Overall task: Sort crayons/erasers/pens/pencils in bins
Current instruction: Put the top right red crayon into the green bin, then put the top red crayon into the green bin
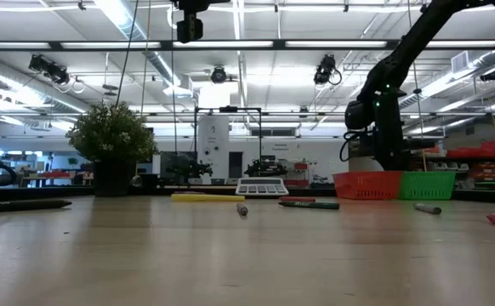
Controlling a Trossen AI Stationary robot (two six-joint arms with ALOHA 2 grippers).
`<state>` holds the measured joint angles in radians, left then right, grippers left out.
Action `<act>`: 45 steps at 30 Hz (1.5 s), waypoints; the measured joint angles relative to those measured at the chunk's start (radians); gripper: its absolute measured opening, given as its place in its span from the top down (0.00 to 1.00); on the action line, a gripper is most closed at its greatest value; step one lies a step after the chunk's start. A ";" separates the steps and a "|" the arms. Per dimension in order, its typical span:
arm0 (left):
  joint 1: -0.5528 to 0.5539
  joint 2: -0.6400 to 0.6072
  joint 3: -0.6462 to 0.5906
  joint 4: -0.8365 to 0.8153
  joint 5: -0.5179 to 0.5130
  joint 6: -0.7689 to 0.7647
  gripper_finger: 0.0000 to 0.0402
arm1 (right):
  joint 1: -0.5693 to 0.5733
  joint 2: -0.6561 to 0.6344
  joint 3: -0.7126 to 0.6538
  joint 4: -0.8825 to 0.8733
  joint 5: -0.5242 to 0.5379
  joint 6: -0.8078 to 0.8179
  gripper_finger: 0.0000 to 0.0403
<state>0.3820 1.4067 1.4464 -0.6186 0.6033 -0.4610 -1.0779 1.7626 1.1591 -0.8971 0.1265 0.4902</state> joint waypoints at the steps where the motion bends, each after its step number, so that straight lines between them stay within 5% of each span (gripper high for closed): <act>1: 0.000 0.000 0.000 0.000 0.000 0.000 0.97 | 0.000 0.000 0.000 0.000 0.000 0.003 0.88; 15: 0.000 0.000 0.000 0.001 0.000 0.000 0.98 | 0.000 -0.007 0.001 -0.035 -0.010 -0.001 0.74; 25: 0.000 0.000 0.000 0.001 -0.007 0.049 0.96 | 0.029 -0.186 0.004 -0.087 -0.019 0.020 0.74; 34: 0.000 0.000 0.000 0.000 -0.008 0.090 0.96 | 0.323 -0.261 0.020 -0.098 -0.080 0.184 0.74; 40: 0.002 0.000 0.000 -0.035 -0.008 0.156 0.96 | 0.552 -0.146 0.135 -0.094 -0.082 0.214 0.74; 45: 0.004 0.000 0.000 -0.107 -0.008 0.193 0.98 | 0.636 -0.016 0.280 -0.105 -0.103 0.166 0.74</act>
<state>0.3862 1.4067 1.4464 -0.7251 0.5957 -0.2682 -0.4418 1.7463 1.4393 -1.0019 0.0236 0.6564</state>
